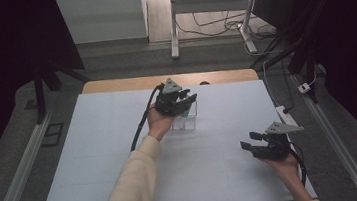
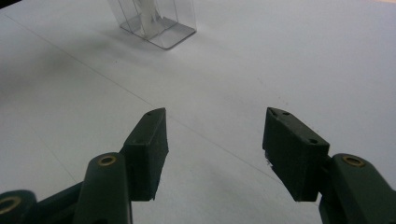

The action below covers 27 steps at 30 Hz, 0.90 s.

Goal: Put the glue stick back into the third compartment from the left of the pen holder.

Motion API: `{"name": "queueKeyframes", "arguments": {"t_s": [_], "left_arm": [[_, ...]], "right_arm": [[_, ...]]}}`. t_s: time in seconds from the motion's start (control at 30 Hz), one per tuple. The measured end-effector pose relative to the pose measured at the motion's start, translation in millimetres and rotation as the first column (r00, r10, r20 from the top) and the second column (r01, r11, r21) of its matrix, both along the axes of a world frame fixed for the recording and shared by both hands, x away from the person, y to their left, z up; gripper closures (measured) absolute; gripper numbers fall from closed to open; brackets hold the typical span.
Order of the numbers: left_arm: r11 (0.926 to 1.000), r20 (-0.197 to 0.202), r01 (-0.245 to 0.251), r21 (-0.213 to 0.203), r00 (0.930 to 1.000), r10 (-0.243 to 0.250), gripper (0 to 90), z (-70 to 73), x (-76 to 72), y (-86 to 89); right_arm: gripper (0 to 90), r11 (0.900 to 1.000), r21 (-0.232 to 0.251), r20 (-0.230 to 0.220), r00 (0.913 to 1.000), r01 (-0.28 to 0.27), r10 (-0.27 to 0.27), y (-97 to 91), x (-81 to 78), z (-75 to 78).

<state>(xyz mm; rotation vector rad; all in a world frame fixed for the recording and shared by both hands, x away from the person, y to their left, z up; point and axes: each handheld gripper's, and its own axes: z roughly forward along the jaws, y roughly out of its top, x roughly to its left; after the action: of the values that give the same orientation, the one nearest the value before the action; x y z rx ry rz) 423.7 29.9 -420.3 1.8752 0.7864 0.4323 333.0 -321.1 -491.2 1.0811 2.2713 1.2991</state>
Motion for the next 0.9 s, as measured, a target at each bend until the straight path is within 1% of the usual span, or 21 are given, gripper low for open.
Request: {"name": "queueKeyframes", "arguments": {"t_s": [0.07,0.13,0.27,0.43,0.6,0.67,0.7,0.73,0.8,0.9], "left_arm": [[1.0000,-0.002,0.001,-0.003,1.0000,-0.001,64.6,0.5,3.2,-1.5],[0.9998,-0.004,0.005,-0.020,1.0000,-0.005,64.6,1.7,4.8,-2.9],[0.9999,0.004,0.007,-0.008,1.0000,-0.007,64.7,5.4,6.1,-5.0],[0.9999,0.008,-0.003,-0.017,1.0000,0.004,64.7,8.5,11.1,-7.4],[0.9996,0.005,-0.016,-0.023,0.9999,0.016,64.5,5.7,18.1,-10.6],[0.9996,-0.001,-0.021,-0.017,0.9998,0.021,63.7,2.7,20.3,-11.1],[0.9996,-0.004,-0.019,-0.019,0.9998,0.019,62.0,1.0,21.1,-11.0],[0.9997,-0.009,-0.015,-0.017,0.9998,0.015,57.2,0.5,21.4,-10.4],[0.9999,-0.011,-0.009,-0.009,0.9999,0.009,52.1,0.1,19.9,-9.4],[0.9999,-0.007,0.010,0.006,0.9999,-0.010,50.0,1.7,13.9,-6.6]], "right_arm": [[39.5,1.0000,-0.005,0.001,1.0000,0.004,-0.004,-2.0,-0.8,-0.9],[39.5,0.9999,-0.006,-0.001,0.9999,0.011,-0.011,-4.0,-1.7,-1.5],[39.5,0.9998,-0.008,-0.007,0.9998,0.019,-0.019,-7.2,-2.5,-2.7],[39.5,0.9997,-0.008,-0.010,0.9997,0.022,-0.022,-8.6,-3.0,-3.5],[39.4,0.9998,-0.008,-0.015,0.9997,0.020,-0.020,-8.2,-2.6,-4.5],[39.4,0.9998,-0.010,-0.017,0.9997,0.020,-0.020,-8.2,-2.0,-5.2],[39.3,0.9998,-0.010,-0.018,0.9997,0.019,-0.019,-8.1,-1.8,-5.6],[39.3,0.9998,-0.012,-0.019,0.9997,0.018,-0.018,-8.3,-1.5,-6.0],[39.3,0.9998,-0.012,-0.020,0.9996,0.018,-0.019,-8.5,-1.3,-6.1],[39.0,0.9997,-0.012,-0.020,0.9996,0.019,-0.020,-8.6,-1.4,-5.9]]}}
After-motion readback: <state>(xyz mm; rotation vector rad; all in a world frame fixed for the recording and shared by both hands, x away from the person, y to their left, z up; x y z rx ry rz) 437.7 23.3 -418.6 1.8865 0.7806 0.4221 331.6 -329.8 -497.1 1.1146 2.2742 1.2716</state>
